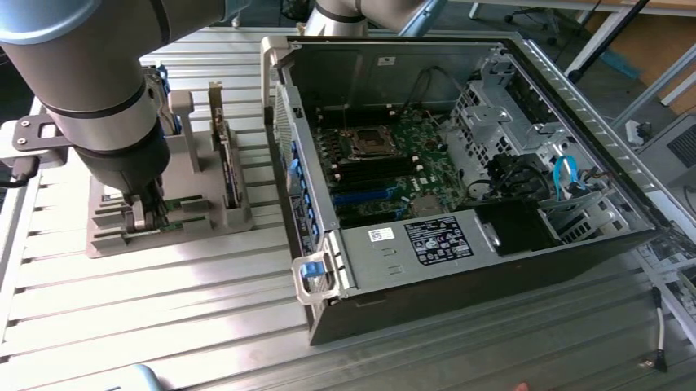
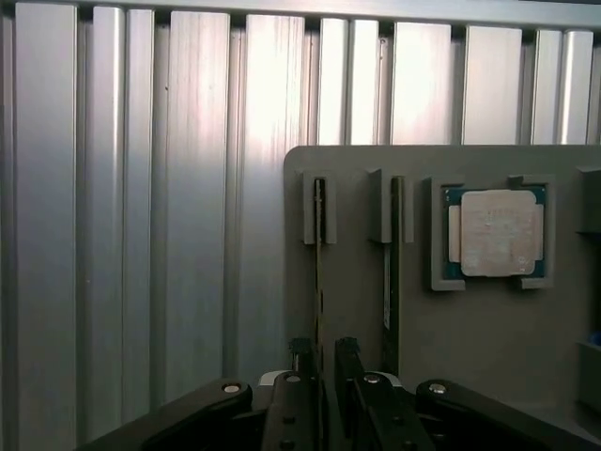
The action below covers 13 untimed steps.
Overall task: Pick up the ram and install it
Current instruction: 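Pick up the ram and move it above insertion slot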
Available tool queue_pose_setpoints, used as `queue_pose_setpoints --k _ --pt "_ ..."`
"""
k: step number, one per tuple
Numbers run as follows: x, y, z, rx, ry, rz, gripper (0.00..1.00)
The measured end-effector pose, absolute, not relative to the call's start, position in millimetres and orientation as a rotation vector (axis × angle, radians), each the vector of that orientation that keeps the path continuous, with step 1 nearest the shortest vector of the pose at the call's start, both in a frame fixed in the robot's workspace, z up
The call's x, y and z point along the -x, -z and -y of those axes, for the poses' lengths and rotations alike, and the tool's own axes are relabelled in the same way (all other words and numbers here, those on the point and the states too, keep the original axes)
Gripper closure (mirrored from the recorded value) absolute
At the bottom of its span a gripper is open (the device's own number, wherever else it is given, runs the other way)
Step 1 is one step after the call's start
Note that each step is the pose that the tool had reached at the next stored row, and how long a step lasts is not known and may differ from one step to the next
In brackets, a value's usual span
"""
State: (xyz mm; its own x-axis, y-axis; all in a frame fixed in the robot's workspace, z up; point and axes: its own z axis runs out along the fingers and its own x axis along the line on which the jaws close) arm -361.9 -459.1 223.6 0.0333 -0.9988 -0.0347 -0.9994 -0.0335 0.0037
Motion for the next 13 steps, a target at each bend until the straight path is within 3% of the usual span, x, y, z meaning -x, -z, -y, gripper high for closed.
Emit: queue_pose_setpoints --k 13 --pt "361.6 -218.4 459.1 2.244 -0.043 -2.168 0.76"
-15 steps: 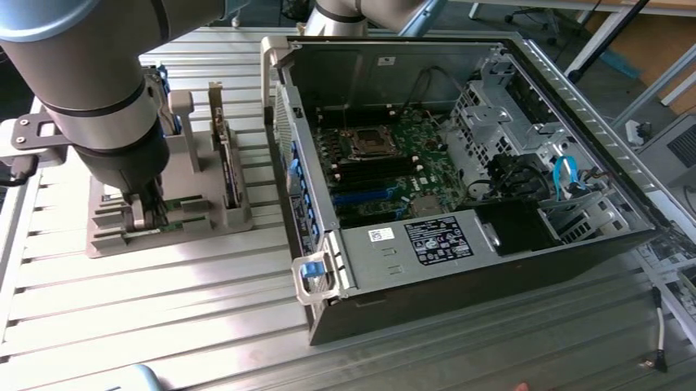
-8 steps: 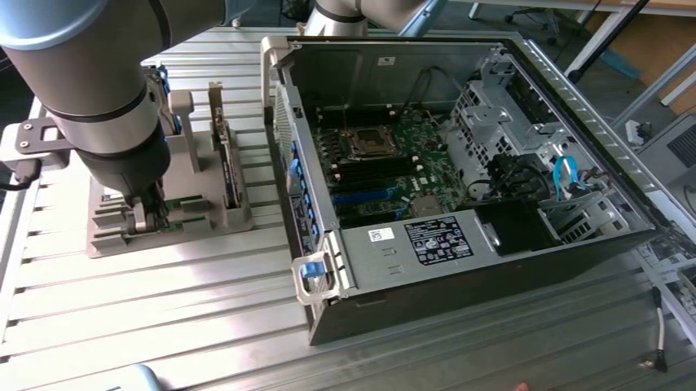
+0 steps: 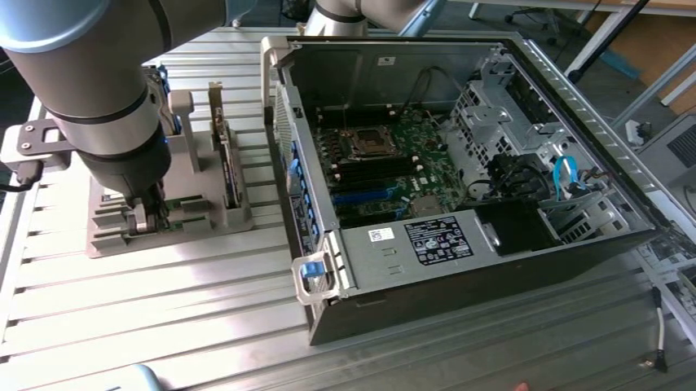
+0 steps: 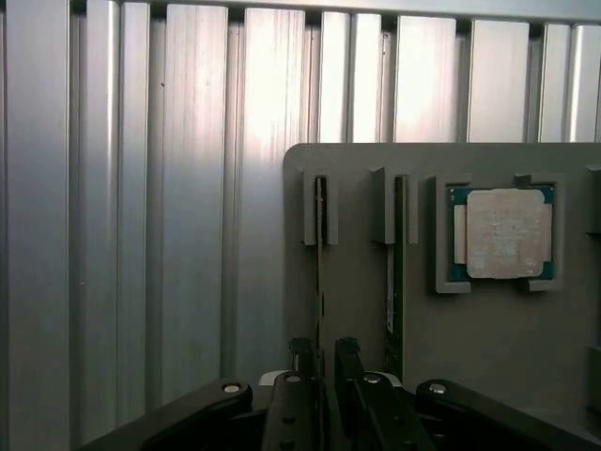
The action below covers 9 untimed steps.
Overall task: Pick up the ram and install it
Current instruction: 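Pick up the ram and move it above insertion slot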
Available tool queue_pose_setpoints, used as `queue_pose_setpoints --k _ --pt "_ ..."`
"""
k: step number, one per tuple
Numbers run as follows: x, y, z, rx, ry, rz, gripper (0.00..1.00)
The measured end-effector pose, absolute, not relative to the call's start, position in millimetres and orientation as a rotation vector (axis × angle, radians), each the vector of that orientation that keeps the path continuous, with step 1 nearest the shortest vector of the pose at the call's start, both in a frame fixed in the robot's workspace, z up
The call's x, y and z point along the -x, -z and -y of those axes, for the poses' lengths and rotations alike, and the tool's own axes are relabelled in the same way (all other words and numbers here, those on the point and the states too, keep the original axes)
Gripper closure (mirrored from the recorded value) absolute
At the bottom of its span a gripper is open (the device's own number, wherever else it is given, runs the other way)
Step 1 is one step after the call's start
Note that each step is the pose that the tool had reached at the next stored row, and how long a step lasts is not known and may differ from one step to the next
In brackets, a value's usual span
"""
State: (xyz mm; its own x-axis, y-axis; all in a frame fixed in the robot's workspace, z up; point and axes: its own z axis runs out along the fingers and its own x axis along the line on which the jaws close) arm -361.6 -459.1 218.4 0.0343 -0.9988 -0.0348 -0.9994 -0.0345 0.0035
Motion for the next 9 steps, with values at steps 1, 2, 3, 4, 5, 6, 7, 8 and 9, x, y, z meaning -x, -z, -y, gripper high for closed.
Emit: queue_pose_setpoints --k 1,2,3,4,5,6,7,8,9 --pt "361.4 -218.4 459.1 2.244 -0.043 -2.167 0.76" --pt "361.1 -218.5 459.2 2.245 -0.043 -2.166 0.76" --pt "360.8 -218.4 459.2 2.245 -0.043 -2.166 0.76" --pt "360.4 -218.5 459.2 2.246 -0.043 -2.165 0.76" --pt "360.1 -218.5 459.2 2.246 -0.043 -2.165 0.76" --pt "360.0 -218.5 459.2 2.246 -0.043 -2.165 0.76" --pt "360.0 -218.5 459.2 2.246 -0.043 -2.165 0.76" --pt "360.0 -218.5 459.2 2.246 -0.043 -2.165 0.76" --pt "360.0 -218.5 459.3 2.246 -0.043 -2.165 0.76"
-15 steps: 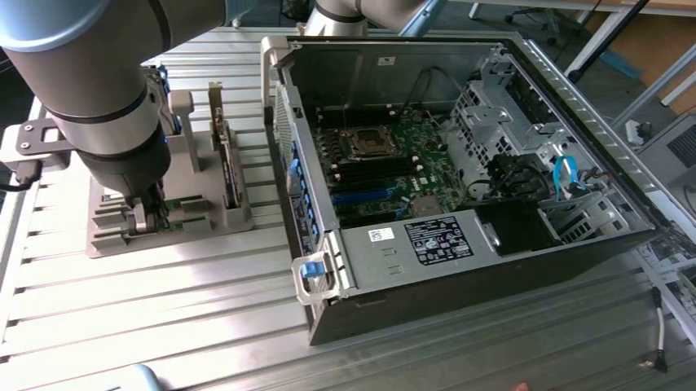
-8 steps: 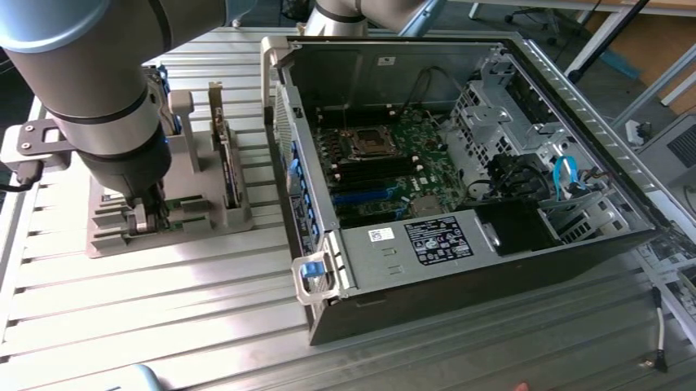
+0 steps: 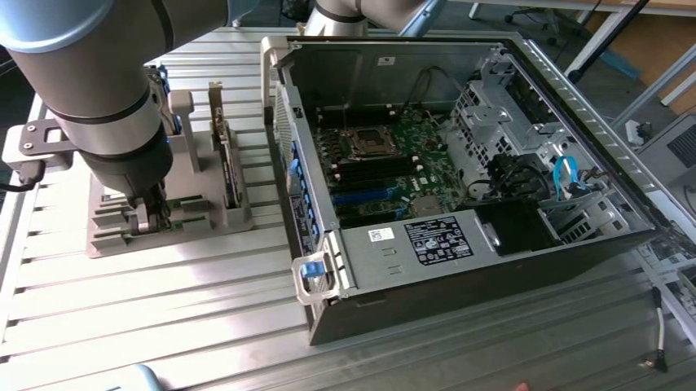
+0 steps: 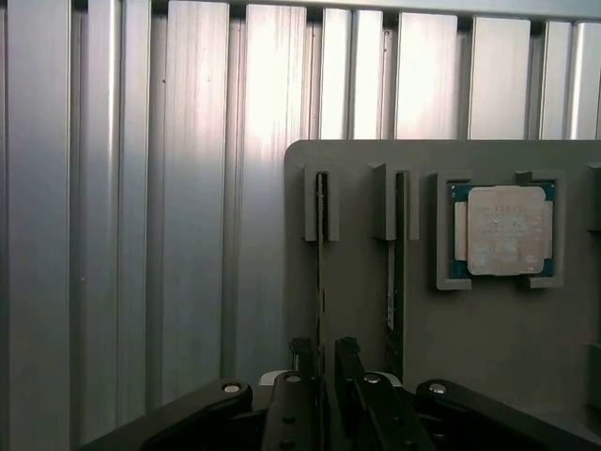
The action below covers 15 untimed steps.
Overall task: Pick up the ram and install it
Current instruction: 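Pick up the ram and move it above insertion slot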
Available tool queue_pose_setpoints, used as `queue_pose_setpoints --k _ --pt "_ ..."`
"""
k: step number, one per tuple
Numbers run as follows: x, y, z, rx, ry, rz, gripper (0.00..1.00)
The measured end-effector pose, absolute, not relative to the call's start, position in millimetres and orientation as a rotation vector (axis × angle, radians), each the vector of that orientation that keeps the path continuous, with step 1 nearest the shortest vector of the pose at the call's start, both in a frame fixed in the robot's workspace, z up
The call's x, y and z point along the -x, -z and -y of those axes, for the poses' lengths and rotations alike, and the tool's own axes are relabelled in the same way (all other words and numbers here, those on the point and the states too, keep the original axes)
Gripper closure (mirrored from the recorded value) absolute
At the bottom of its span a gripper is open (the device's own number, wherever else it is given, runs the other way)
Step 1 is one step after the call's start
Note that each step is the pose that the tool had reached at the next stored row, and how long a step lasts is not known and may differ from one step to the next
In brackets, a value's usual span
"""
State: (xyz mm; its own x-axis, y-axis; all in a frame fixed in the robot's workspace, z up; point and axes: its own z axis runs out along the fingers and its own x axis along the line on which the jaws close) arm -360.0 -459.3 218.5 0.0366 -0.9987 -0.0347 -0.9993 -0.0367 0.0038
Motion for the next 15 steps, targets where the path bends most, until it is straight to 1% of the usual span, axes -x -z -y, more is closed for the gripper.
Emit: queue_pose_setpoints --k 15 --pt "360.0 -216.6 461.5 2.246 -0.043 -2.165 0.76"
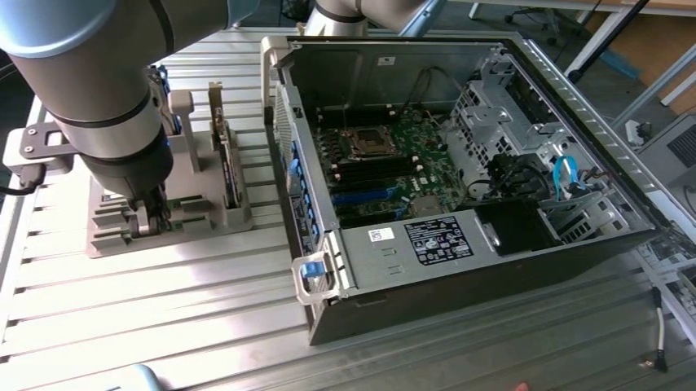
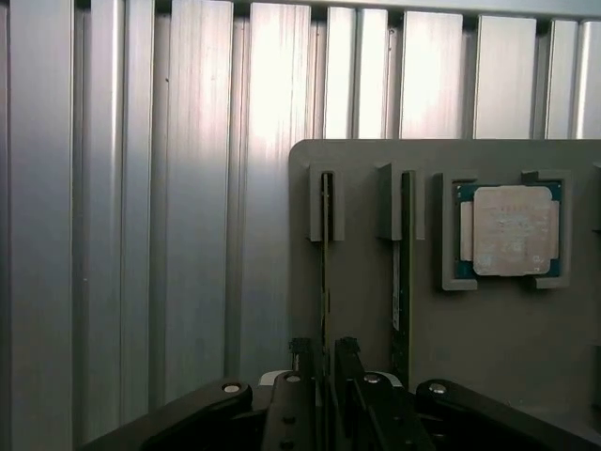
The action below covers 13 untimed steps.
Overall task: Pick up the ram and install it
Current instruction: 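Pick up the ram and move it above insertion slot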
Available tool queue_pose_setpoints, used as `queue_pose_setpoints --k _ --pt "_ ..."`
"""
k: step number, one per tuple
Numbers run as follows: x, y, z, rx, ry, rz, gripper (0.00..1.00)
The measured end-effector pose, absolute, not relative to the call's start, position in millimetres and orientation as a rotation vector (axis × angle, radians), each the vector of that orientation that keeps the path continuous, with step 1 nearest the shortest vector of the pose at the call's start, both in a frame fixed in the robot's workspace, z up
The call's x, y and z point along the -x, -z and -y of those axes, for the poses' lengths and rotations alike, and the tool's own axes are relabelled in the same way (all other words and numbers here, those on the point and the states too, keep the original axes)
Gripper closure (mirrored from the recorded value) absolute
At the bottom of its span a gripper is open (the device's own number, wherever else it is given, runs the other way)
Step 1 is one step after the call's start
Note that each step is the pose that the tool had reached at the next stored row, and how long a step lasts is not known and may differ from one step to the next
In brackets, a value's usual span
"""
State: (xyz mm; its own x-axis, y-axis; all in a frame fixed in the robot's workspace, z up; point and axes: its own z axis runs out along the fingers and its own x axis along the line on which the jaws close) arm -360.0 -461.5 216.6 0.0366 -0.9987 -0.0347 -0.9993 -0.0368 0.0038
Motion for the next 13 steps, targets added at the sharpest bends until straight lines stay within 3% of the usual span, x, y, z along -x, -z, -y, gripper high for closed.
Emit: queue_pose_setpoints --k 13 --pt "360.0 -216.0 459.5 2.246 -0.043 -2.165 0.76"
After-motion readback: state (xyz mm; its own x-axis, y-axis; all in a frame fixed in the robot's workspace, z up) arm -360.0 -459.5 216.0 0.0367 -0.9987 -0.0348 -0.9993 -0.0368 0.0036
